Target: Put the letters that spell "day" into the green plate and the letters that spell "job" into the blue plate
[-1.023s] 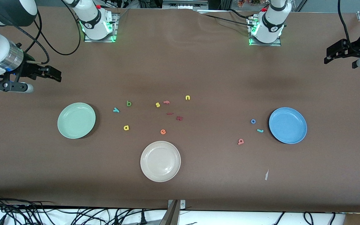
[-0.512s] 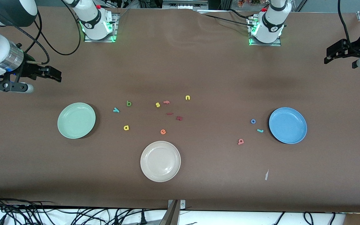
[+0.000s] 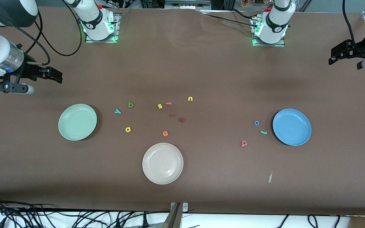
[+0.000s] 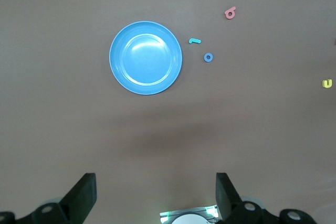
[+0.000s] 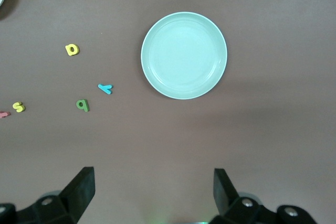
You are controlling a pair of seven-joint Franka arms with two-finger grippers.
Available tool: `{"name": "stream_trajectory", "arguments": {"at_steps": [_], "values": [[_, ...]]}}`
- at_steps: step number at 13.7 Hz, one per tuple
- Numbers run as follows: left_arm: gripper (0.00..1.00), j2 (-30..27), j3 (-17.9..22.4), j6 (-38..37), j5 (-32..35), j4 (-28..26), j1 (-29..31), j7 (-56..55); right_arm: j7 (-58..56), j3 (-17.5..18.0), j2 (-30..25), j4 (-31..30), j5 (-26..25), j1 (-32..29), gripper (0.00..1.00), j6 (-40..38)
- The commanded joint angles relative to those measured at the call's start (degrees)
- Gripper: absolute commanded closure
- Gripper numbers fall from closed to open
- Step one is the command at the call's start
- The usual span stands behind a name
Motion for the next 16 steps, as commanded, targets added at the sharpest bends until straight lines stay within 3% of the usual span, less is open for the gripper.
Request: {"name": "stream_trajectory", "arguments": {"at_steps": [1,16], "values": [[0.0,1.09,0.05,-1.44,-0.14,2.33,0.09,-0.4,0.57,-0.02,-0.37,-0.47,0.86,-0.09,0.0,0.34],[0.0,1.09,0.05,-1.44,-0.05,2.33,0.09,-0.4,0.05,0.07,-0.28,-0.03,0.95,0.08,0.0,1.05]]}}
